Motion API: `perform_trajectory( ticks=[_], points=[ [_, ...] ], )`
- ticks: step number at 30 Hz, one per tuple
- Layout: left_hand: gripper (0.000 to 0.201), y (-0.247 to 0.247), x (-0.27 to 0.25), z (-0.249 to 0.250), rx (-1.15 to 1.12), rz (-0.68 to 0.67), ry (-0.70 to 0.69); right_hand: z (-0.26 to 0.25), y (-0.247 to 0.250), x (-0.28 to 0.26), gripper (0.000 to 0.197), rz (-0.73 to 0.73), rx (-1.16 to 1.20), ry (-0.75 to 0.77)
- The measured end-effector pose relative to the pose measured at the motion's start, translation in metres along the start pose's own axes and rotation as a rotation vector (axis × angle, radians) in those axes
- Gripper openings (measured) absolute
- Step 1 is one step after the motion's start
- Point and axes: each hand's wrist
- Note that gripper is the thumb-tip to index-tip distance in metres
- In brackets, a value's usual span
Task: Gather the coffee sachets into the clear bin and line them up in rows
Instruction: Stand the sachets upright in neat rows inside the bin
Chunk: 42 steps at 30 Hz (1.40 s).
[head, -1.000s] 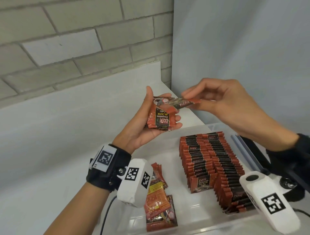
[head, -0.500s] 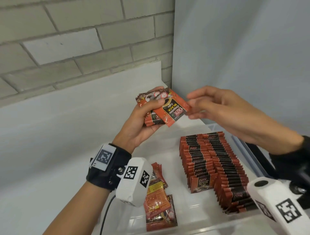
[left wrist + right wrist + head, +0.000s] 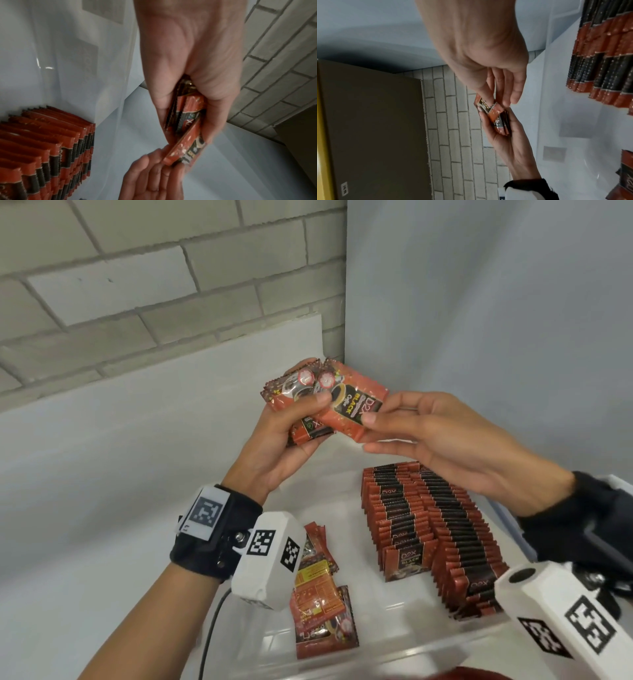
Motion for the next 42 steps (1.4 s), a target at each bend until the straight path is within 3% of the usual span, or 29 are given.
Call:
perform_trajectory(
  ticks=[3,8,11,16,24,30,36,42],
  points=[
    [0.046,-0.001,0.0,0.001,-0.067,0.037,0.013,-0.006,0.009,-0.008,0.012,0.007,-0.074,0.007],
    [0.019,-0.002,0.0,0.002,-0.131,0.125,0.016,-0.015,0.027,-0.034,0.015,-0.147,-0.451,-0.016],
    [0.02,-0.002,-0.001,0.003,-0.166,0.122,0.022,-0.002,0.031,-0.046,0.009,-0.273,-0.672,-0.048],
    [0.022,-0.004,-0.001,0.003,-0.19,0.124,0.03,0.03,0.034,-0.053,0.013,-0.266,-1.051,0.015],
    [0.02,-0.005,-0.002,0.003,-0.139,0.142,0.077,0.049,0.027,-0.054,0.018,-0.369,-1.304,0.01],
    [0.021,-0.006,-0.002,0.002,-0.082,0.136,0.107,0.049,0.024,-0.053,0.003,-0.384,-1.372,0.018],
    [0.029,-0.006,-0.002,0.001,0.002,0.113,0.143,0.051,0.03,-0.048,0.006,-0.372,-1.329,0.009],
    [0.03,-0.001,0.0,-0.003,0.139,0.083,0.205,0.019,0.033,-0.037,0.006,-0.247,-0.997,0.007]
  ],
)
Point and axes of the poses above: each hand's wrist, its own x-axis towards the middle knuckle, its own y-axis out of the back of the hand, z = x × y, and after that the axes turned 4 degrees about -z, right-handed
